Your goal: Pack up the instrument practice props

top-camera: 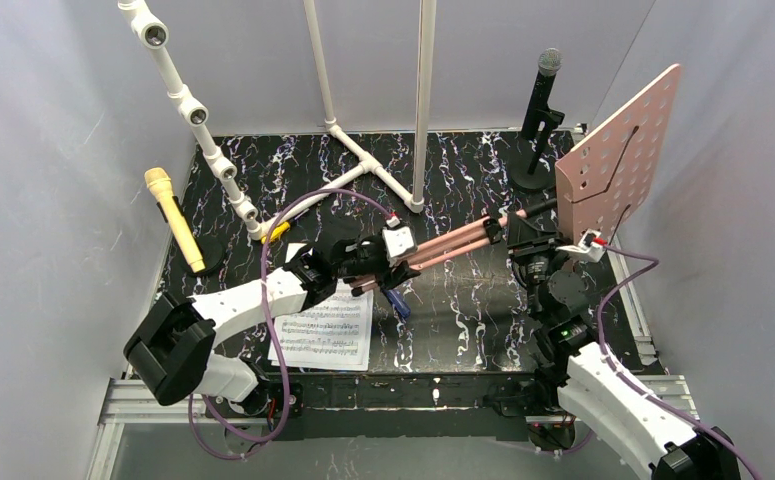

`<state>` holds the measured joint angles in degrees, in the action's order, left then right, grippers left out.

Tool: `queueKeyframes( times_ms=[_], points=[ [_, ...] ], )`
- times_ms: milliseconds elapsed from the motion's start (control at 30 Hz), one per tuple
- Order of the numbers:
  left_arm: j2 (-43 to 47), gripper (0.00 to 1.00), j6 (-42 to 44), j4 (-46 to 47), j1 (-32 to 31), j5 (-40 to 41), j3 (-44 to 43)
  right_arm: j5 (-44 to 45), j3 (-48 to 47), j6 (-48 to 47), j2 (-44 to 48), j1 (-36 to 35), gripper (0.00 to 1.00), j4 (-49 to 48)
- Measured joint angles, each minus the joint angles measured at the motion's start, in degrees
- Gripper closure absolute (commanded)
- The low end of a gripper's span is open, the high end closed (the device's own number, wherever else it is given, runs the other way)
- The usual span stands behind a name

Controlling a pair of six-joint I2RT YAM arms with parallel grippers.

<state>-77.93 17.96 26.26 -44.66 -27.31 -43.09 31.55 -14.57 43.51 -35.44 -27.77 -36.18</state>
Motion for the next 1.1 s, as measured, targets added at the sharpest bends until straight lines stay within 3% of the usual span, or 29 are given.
queueKeyframes(
  times_ms=[300,700,1100],
  points=[
    [-1.3,1.0,0.5,-4.9,1.0,-2.5,0.2,2.7,5.5,6.7,1.9,-0.7,0.99,3.7],
    [-5.5,1.0,0.1,-11.8,5.8,-14.7,-6.6,6.8,7.1,15.8,5.3,-1.2,0.99,13.7],
    [-9.6,1.0,5.7,-14.8,13.0,-19.4,-16.7,11.8,4.6,19.7,-6.1,-0.6,0.99,13.9]
  ],
)
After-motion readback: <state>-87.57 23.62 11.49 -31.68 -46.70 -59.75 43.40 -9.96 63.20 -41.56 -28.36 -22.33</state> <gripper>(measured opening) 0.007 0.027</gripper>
